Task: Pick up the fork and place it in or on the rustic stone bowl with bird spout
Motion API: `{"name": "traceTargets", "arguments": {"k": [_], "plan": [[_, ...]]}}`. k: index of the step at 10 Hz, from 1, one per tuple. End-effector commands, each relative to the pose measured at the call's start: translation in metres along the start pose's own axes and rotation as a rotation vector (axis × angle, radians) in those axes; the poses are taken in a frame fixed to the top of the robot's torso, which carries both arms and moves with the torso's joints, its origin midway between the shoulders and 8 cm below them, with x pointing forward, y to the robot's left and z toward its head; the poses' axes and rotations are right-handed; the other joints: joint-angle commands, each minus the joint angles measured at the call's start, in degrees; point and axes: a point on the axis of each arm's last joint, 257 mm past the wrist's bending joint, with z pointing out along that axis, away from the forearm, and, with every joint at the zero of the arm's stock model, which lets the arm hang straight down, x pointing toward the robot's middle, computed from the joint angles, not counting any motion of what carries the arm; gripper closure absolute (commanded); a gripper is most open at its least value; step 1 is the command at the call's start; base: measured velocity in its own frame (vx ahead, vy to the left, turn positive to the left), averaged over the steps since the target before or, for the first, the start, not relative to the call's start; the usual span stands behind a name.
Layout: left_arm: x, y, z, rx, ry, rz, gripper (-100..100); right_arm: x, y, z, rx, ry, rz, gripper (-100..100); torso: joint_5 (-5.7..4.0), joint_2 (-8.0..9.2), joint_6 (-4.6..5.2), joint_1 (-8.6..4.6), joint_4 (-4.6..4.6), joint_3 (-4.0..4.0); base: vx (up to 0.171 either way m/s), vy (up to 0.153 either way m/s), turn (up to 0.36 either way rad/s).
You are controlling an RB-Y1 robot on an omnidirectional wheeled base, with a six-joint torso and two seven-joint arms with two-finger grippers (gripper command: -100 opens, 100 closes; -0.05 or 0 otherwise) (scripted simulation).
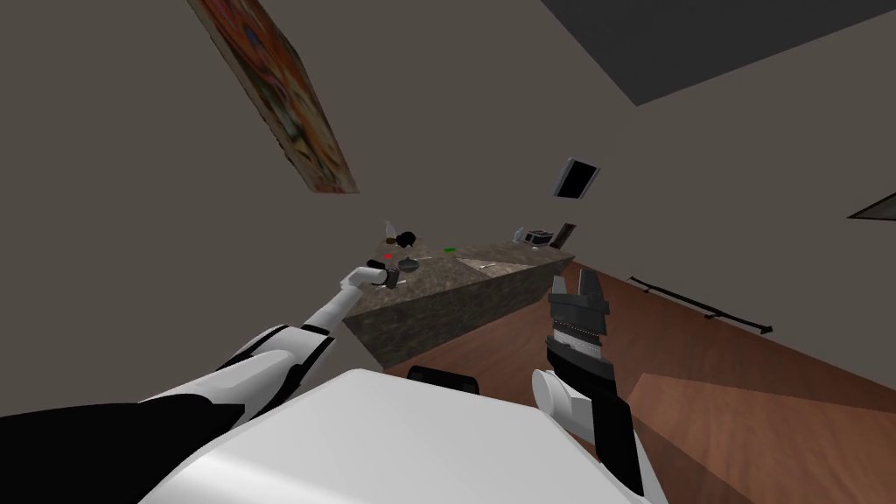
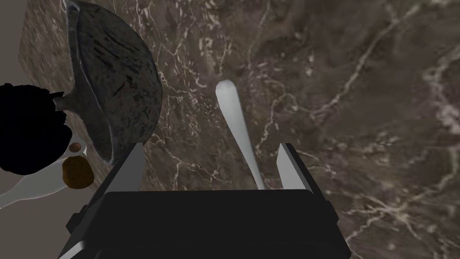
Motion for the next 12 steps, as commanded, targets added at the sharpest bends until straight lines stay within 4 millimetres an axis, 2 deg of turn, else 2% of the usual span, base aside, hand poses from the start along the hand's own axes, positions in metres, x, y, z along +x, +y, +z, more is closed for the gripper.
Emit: {"name": "traceTargets", "arguments": {"k": [1,4,7,9,12], "plan": [[-0.006,0.008,0.0,-0.047,-0.007,0.0,-100,0.0,0.0,0.0,0.0,0.0,0.0,0,0.0,0.0,0.0,0.0,0.0,0.0,0.006,-0.005,-0.023],[-0.026,0.016,-0.003,-0.143,-0.033,-0.005,-100,0.0,0.0,0.0,0.0,0.0,0.0,0,0.01,0.01,-0.02,0.0,0.0,0.01,0.007,-0.007,-0.034],[-0.036,0.025,-0.006,-0.206,-0.045,-0.01,-100,0.0,0.0,0.0,0.0,0.0,0.0,0,0.0,0.0,-0.01,-0.01,0.0,0.0,0.007,-0.007,-0.02],[-0.053,0.033,-0.013,-0.283,-0.065,-0.015,-100,0.0,0.0,0.0,0.0,0.0,0.0,0,0.01,0.0,-0.02,0.01,-0.01,0.0,0.016,-0.006,-0.026],[-0.063,0.046,-0.017,-0.344,-0.078,-0.028,-100,0.0,0.0,0.0,0.0,0.0,0.0,0,0.01,-0.03,-0.02,0.02,-0.01,-0.02,0.019,-0.001,-0.009]]}}
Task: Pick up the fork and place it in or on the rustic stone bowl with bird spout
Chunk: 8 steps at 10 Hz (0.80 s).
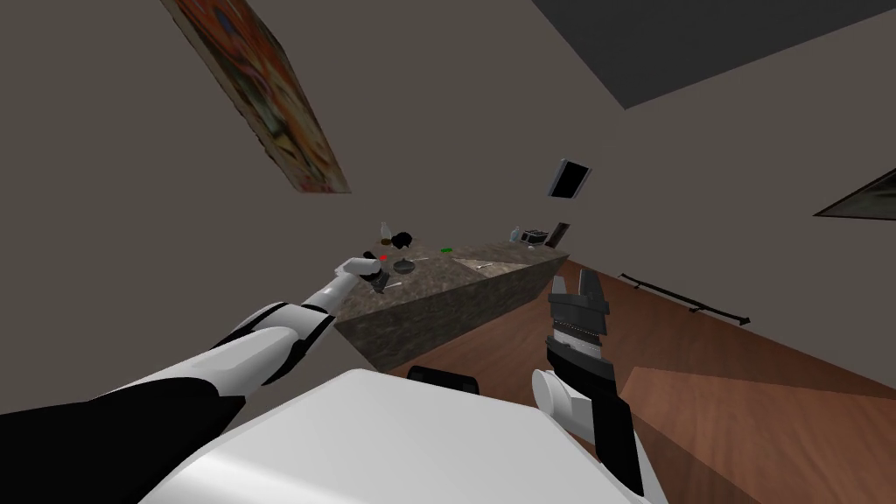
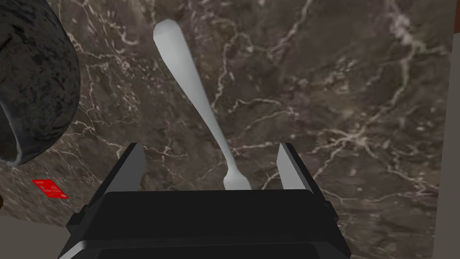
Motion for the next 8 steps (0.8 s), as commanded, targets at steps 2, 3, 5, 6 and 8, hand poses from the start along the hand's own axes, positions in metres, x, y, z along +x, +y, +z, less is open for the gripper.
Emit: {"name": "traceTargets", "arguments": {"k": [2,3,5,6,8], "plan": [[-0.016,0.017,-0.002,-0.083,-0.017,-0.015,-100,0.0,0.0,0.0,0.0,0.0,0.0,0,0.0,0.0,0.0,0.0,0.0,0.0,0.023,-0.001,-0.011],[-0.023,0.023,-0.003,-0.114,-0.023,-0.021,-100,0.0,0.0,0.0,0.0,0.0,0.0,0,0.0,-0.02,0.0,-0.01,0.0,-0.01,0.031,0.003,-0.006],[-0.032,0.032,-0.007,-0.158,-0.032,-0.031,-100,0.0,0.0,0.0,0.0,0.0,0.0,0,0.0,-0.05,0.0,0.02,-0.01,-0.03,0.032,0.007,-0.002],[-0.035,0.034,-0.008,-0.173,-0.034,-0.035,-100,0.0,0.0,0.0,0.0,0.0,0.0,0,0.0,-0.05,0.0,0.02,-0.01,-0.03,0.027,0.007,-0.003],[-0.035,0.035,-0.008,-0.177,-0.035,-0.037,-100,0.0,0.0,0.0,0.0,0.0,0.0,0,0.0,-0.02,0.0,0.01,0.0,-0.01,0.016,0.003,-0.001]]}}
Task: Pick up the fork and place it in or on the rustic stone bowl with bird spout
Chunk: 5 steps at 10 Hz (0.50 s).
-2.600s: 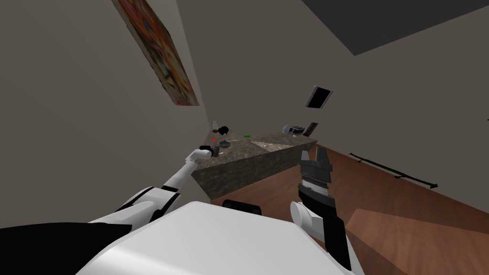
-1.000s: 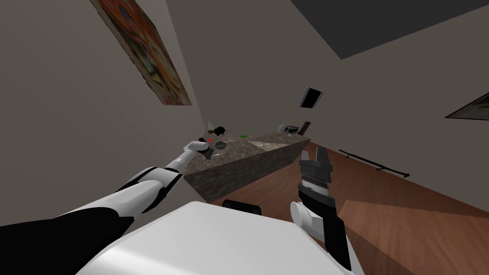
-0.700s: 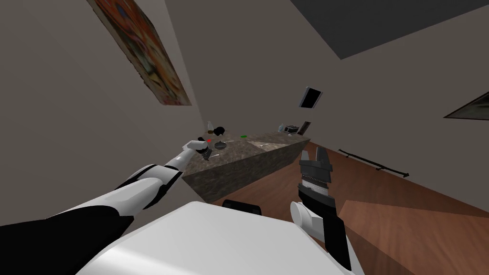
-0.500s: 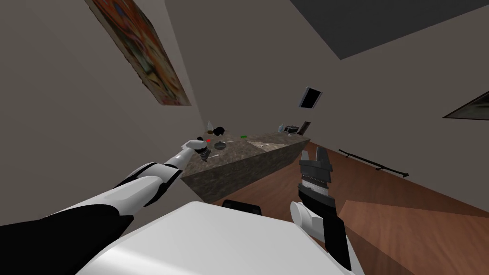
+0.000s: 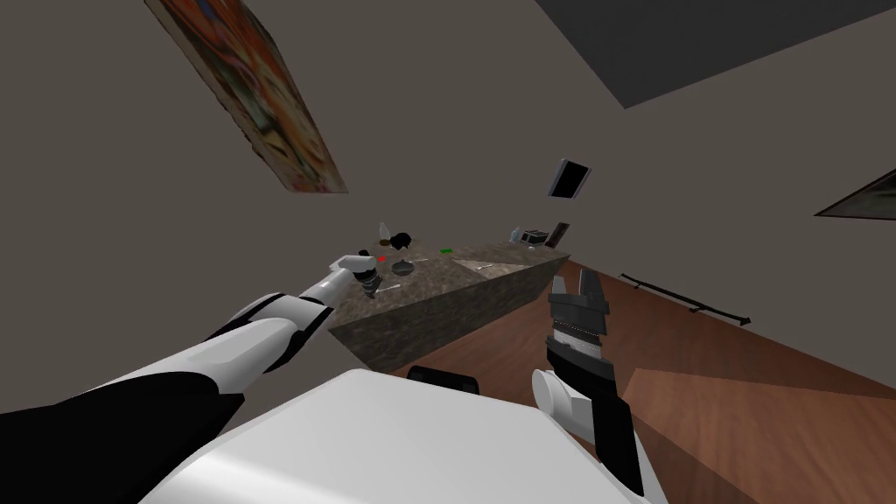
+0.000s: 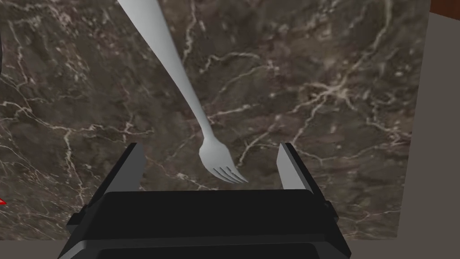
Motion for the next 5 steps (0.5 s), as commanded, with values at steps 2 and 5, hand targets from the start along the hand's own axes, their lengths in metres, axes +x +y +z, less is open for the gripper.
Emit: {"name": "traceTargets", "arguments": {"k": [2,5], "plan": [[0.002,0.005,0.011,0.0,-0.001,-0.002,-100,0.0,0.0,0.0,0.0,0.0,0.0,0,0.0,0.03,0.0,-0.01,0.01,0.02,0.01,0.008,-0.011],[0.005,0.009,0.018,-0.002,-0.001,-0.003,-100,0.0,0.0,0.0,0.0,0.0,0.0,0,0.03,-0.04,0.0,0.09,-0.01,-0.03,0.02,0.022,-0.013]]}}
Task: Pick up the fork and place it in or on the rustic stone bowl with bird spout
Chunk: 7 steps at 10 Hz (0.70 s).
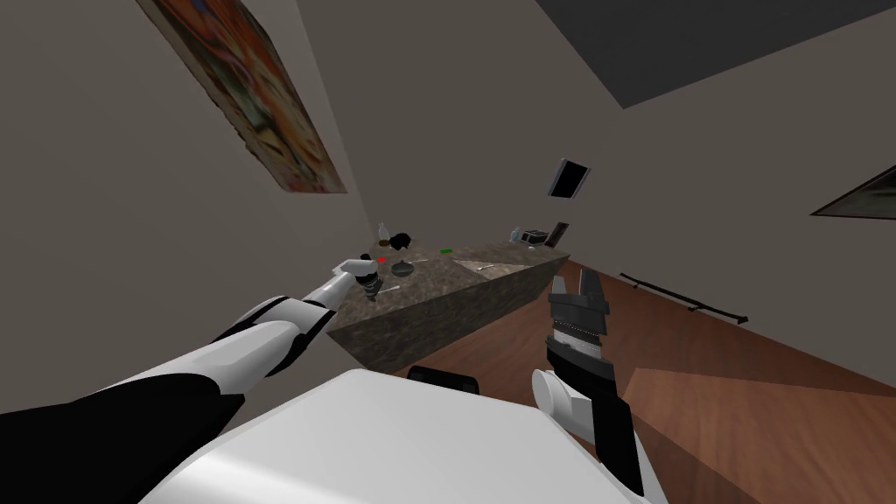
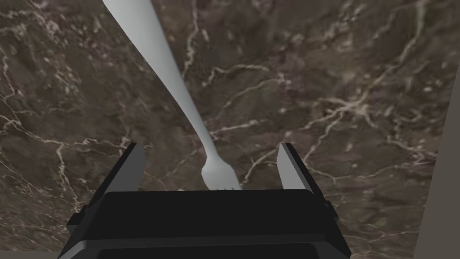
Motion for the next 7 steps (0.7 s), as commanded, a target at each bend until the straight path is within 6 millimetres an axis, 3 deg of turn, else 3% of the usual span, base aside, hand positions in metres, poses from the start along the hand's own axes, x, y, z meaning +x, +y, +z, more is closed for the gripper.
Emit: {"name": "traceTargets", "arguments": {"k": [1,5,6,7], "plan": [[0.0,0.0,0.0,0.0,0.0,0.0,100,0.0,0.0,0.0,0.0,0.0,0.0,0,0.0,0.0,0.0,0.0,0.0,0.0,0.0,0.0,0.0],[0.0,0.0,0.0,-0.001,0.001,-0.004,100,0.0,0.0,0.0,0.0,0.0,0.0,0,0.01,0.03,0.05,-0.01,-0.02,0.0,0.0,0.0,0.0],[0.0,0.0,0.0,0.0,0.001,-0.004,0,0.0,0.0,0.0,0.0,0.0,0.0,0,0.01,0.03,0.05,0.0,-0.02,0.01,0.0,0.0,0.0],[-0.004,-0.006,-0.012,0.0,0.001,0.002,100,0.0,0.0,0.0,0.0,0.0,0.0,0,0.02,0.04,0.05,0.0,-0.02,0.01,-0.024,-0.022,0.02]]}}
